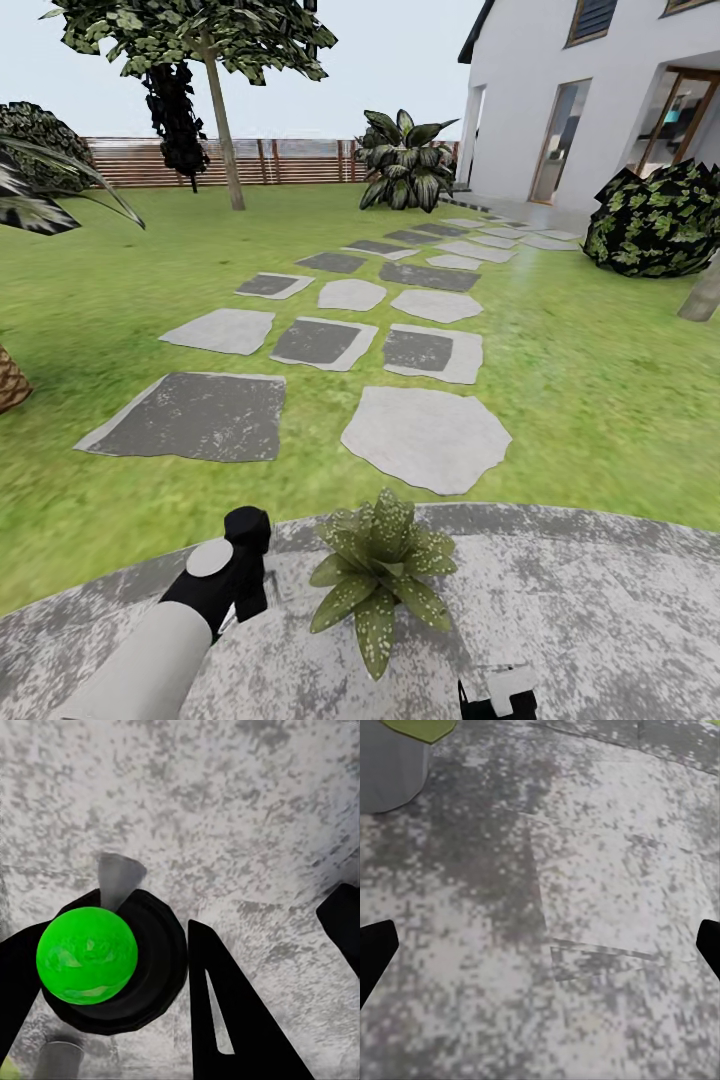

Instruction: Pick up the pesticide atomizer in the garden and spray insectifuge to fully cover both potted plants in the garden.

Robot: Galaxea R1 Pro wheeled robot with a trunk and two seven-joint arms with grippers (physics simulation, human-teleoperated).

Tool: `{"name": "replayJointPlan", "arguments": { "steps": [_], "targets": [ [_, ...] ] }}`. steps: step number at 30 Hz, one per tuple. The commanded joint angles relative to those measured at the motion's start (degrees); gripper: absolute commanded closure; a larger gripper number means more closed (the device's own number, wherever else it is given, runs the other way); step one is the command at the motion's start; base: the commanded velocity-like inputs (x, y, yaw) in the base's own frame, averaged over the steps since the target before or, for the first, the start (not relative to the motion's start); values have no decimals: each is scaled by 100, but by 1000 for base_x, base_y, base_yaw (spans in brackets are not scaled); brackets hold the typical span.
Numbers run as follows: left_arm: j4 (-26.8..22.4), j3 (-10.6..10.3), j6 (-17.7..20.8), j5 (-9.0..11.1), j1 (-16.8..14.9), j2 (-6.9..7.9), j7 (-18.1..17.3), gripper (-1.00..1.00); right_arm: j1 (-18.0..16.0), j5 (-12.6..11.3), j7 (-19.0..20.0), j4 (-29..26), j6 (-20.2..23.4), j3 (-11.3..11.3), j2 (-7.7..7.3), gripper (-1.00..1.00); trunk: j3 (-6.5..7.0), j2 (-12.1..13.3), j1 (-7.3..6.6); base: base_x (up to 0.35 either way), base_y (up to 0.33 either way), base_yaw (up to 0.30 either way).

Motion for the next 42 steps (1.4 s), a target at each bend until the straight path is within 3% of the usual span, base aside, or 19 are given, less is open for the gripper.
{"name": "replayJointPlan", "arguments": {
  "steps": [1,4,7,12,15,22,26,28,37,42],
  "targets": [
    [-12,-9,61,-27,-4,-12,-41,100,-4,37,-60,5,-1,38,0,-100,-5,-2,-1,0,0,0],
    [-100,-34,94,-28,-50,-186,-61,100,-4,37,-60,9,-1,38,-1,-100,-5,-2,-1,0,0,0],
    [-111,-36,101,-33,-66,-230,-78,100,-4,37,-60,5,-1,38,2,-100,-5,-2,-1,0,0,0],
    [-61,-18,91,-46,-30,-141,-50,100,-4,37,-60,7,-1,38,-1,-100,-5,-2,-1,0,0,0],
    [-13,-24,74,-40,3,18,-46,100,-4,37,-60,6,-1,38,2,-100,-5,-2,-1,0,0,0],
    [77,-24,59,2,309,14,-35,100,-3,37,-60,9,-1,38,-1,-100,-5,-2,-1,0,0,0],
    [32,-29,64,559,309,-8,-38,100,-3,37,-60,7,-1,38,2,-100,-5,-2,-1,0,0,0],
    [9,-36,76,650,272,20,-48,100,0,31,-53,14,2,38,23,-100,-5,-2,-1,0,0,0],
    [-9,-46,103,635,31,34,-40,100,179,37,-60,5,-1,38,66,-100,-5,-2,-1,0,0,0],
    [16,-37,94,624,62,174,-38,100,197,37,-60,5,-1,38,62,-100,-5,-2,-1,0,0,0]
  ]
}}
